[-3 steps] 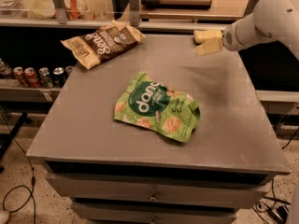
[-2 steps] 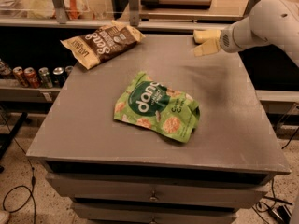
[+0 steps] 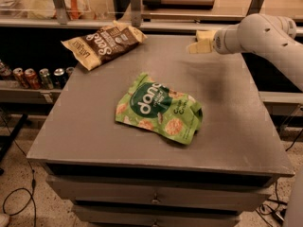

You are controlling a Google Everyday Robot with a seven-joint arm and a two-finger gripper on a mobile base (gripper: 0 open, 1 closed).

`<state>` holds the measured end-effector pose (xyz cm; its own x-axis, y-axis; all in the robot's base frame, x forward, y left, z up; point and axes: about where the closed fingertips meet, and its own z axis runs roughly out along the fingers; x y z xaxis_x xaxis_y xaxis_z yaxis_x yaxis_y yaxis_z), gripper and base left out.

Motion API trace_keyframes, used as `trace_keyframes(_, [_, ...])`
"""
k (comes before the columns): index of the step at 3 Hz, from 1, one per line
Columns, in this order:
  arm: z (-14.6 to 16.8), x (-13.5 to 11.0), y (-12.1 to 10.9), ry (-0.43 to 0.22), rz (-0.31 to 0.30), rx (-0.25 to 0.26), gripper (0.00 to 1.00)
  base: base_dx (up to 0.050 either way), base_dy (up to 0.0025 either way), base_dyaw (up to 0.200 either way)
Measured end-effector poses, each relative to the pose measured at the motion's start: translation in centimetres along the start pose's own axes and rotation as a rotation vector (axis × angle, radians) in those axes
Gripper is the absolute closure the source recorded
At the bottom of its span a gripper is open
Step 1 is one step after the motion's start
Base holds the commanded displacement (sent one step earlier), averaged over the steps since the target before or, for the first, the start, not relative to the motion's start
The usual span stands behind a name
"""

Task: Move sponge near green rice chip bag

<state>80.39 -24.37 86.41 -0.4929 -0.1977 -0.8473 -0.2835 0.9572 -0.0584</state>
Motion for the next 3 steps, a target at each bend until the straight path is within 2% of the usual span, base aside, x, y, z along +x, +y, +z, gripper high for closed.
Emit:
trace_keyframes(1, [1.7, -1.1, -0.2, -0.036, 0.003, 0.01, 0.0, 0.0, 0.0, 0.0])
trace_keyframes(3, [4.8, -3.0, -1.5, -0.06, -0.021, 0.073, 0.0, 0.0, 0.0, 0.0])
